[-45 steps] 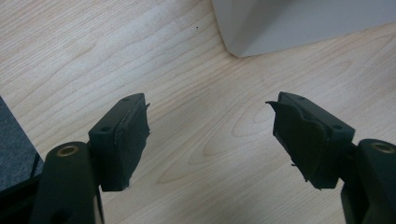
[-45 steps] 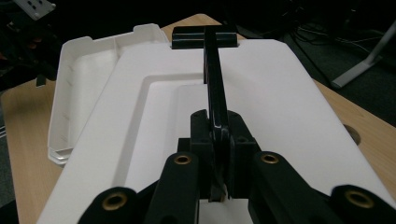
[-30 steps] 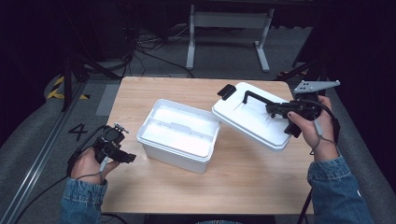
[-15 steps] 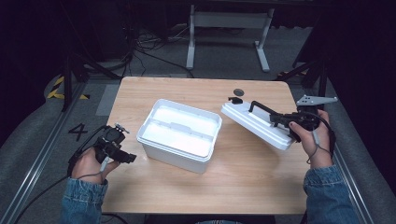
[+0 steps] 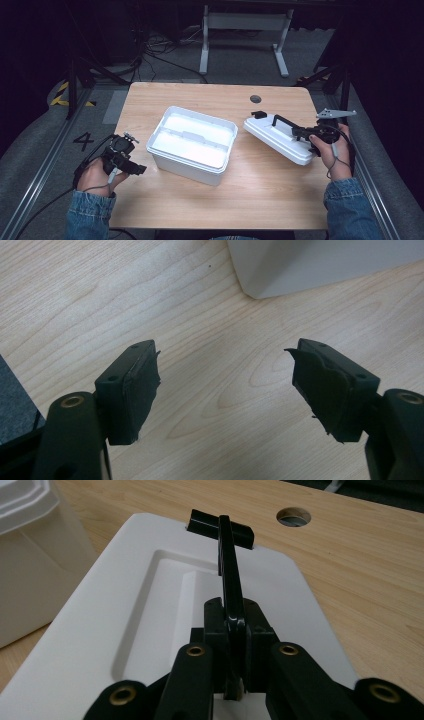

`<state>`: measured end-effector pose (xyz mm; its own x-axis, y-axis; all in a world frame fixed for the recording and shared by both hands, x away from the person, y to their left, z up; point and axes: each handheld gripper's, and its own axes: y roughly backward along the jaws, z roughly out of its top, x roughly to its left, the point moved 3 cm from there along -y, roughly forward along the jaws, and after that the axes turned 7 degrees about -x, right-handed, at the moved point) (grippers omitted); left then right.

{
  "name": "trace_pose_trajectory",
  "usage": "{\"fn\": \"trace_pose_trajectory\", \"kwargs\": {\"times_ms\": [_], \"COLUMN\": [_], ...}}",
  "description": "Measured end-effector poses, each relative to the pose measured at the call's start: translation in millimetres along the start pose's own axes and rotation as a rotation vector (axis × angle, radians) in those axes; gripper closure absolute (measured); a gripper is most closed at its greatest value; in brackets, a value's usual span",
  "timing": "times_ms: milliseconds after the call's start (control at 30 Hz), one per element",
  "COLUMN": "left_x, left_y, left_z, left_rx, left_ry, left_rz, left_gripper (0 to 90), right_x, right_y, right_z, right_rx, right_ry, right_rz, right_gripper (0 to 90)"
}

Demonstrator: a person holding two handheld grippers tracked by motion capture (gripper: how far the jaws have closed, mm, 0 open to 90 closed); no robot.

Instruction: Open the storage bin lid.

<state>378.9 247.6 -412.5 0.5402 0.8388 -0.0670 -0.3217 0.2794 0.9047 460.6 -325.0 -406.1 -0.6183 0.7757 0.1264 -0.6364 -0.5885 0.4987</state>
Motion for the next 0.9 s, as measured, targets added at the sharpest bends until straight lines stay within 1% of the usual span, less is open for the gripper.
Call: {"fn": "trace_pose_trajectory", "kwargs": {"times_ms": [133, 233, 400, 433, 633, 667, 833, 867, 900], "left_x": [-0.4, -0.4, -0.2, -0.3, -0.2, 0.2, 0.2, 0.8, -0.4], "left_y": [-0.9, -1.0, -1.3, -1.4, -1.4, -1.8, -2.3, -2.3, -2.5], "left_z": [-0.1, -0.3, -0.4, -0.4, -0.1, 0.4, 1.4, 1.8, 1.6], "left_rx": [0.002, 0.002, 0.003, 0.003, 0.005, 0.001, 0.001, 0.001, 0.005], "left_ry": [0.002, 0.002, 0.003, 0.003, 0.003, -0.004, -0.003, -0.014, 0.001], "left_rz": [-0.002, -0.002, -0.002, -0.001, -0.001, -0.002, -0.001, 0.004, -0.003], "left_gripper": [27.3, 27.3, 27.3, 27.3, 27.2, 27.3, 27.3, 27.2, 27.3], "right_x": [-5.1, -8.1, -11.2, -12.0, -17.6, -18.4, -20.7, -21.1, -21.5], "right_y": [-3.8, -7.2, -13.4, -14.4, -20.3, -21.3, -24.0, -24.4, -24.7], "right_z": [-6.0, -10.7, -18.1, -19.4, -29.7, -31.3, -36.7, -37.7, -38.8], "right_rx": [0.004, 0.020, 0.048, 0.046, 0.056, 0.058, 0.079, 0.087, 0.095], "right_ry": [-0.005, -0.006, -0.010, -0.008, -0.045, -0.049, -0.057, -0.057, -0.057], "right_rz": [-0.011, -0.018, -0.017, -0.016, -0.001, -0.001, -0.008, -0.014, -0.019], "right_gripper": [84.7, 84.7, 84.6, 84.6, 84.5, 84.5, 84.2, 84.0, 83.8]}}
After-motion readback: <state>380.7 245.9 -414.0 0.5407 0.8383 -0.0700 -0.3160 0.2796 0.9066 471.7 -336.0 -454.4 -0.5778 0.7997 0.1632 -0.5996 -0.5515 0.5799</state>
